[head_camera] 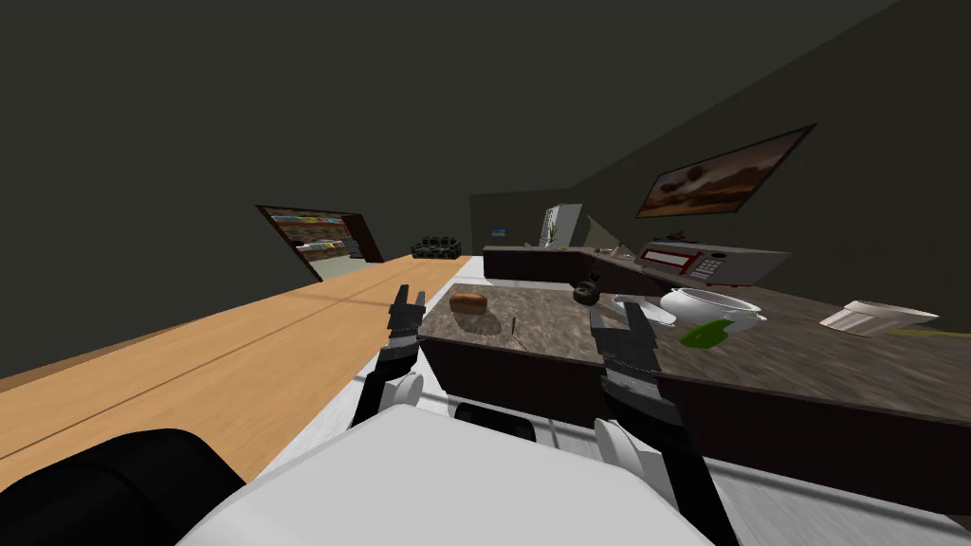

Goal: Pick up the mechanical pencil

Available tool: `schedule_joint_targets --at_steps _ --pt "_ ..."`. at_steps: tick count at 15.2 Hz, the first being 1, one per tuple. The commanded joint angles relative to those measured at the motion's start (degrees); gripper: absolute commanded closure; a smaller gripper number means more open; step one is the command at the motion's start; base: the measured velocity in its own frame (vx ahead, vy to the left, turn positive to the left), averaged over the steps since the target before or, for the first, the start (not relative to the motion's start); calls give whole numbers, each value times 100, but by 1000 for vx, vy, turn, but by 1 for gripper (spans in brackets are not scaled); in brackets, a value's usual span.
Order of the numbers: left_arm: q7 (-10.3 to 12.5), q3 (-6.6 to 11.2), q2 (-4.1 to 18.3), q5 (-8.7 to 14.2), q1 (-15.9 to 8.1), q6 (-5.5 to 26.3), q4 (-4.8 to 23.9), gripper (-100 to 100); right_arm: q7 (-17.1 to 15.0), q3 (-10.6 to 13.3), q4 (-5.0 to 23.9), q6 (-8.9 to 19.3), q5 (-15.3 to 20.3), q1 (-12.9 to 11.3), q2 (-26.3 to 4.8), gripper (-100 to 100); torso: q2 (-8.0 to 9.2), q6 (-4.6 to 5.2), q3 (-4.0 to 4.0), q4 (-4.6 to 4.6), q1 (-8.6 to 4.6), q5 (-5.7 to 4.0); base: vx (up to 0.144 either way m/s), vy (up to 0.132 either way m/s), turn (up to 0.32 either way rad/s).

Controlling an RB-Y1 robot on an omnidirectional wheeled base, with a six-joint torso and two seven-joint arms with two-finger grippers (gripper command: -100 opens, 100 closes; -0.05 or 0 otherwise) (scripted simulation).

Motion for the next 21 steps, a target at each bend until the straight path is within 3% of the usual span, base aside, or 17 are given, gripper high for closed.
schedule_joint_targets --at_steps 1,10,14,21 --pt "0 0 0 0 0 0 0 0 -77 43 62 21 -62 -30 -232 -100 0 0 0 0 0 0 0 -6 30" --pt "0 0 0 0 0 0 0 0 -912 508 726 246 -730 -350 -823 -100 -3 -2 -2 -1 -20 -5 2 -35 86" --pt "0 0 0 0 0 0 0 0 -1186 662 944 321 -949 -455 -881 -100 -1 -2 -1 0 -19 -5 -4 -43 80" --pt "0 0 1 0 0 0 0 0 -1949 1094 1552 529 -1564 -747 -936 -100 -1 -1 -1 0 -21 -5 -5 -44 96"
